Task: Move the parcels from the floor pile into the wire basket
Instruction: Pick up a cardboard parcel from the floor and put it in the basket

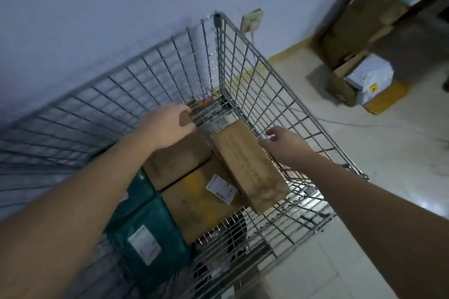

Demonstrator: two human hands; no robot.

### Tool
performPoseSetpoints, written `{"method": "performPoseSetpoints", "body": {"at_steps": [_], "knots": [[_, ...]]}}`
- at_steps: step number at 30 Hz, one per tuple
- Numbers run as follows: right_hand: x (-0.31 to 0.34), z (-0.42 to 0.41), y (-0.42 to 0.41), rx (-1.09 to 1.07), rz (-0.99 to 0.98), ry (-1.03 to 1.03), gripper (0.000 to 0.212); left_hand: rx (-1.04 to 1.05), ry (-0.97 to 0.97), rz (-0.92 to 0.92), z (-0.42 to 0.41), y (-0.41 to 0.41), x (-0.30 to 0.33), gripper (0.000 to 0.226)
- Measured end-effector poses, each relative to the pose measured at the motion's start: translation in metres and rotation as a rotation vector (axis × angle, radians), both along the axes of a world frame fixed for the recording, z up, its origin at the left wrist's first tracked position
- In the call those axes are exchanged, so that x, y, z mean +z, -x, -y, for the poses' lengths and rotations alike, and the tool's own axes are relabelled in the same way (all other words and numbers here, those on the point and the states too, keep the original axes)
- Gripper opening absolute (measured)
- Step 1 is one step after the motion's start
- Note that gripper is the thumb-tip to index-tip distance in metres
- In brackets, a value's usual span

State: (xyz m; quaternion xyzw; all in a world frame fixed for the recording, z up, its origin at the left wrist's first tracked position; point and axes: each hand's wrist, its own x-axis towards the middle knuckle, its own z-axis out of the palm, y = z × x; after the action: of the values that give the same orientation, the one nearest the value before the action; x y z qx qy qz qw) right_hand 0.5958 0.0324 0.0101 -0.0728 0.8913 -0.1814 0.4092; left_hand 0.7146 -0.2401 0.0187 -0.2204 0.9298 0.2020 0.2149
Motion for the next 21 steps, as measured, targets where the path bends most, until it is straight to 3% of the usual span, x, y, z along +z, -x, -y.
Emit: {"method": "performPoseSetpoints", "body": {"at_steps": [4, 10, 15, 21], "knots": [[0.142, 0.003, -0.025, 0.32, -0.266, 0.037, 0.059, -0.008, 0.153, -0.016, 0.021, -0.061, 0.137, 0.058], [0.314, -0.038, -0.075, 0.547, -0.467, -0.093, 0.066, -0.06, 0.335, -0.113, -0.012, -0.136, 0.314, 0.058], [0.416, -0.095, -0.099, 0.496, -0.565, -0.052, 0.058, -0.129, 0.447, -0.183, -0.063, -0.166, 0.415, 0.059], [0.466, -0.203, -0.097, 0.418, -0.684, -0.1, 0.043, -0.186, 0.507, -0.25, -0.15, -0.144, 0.471, 0.057]]}}
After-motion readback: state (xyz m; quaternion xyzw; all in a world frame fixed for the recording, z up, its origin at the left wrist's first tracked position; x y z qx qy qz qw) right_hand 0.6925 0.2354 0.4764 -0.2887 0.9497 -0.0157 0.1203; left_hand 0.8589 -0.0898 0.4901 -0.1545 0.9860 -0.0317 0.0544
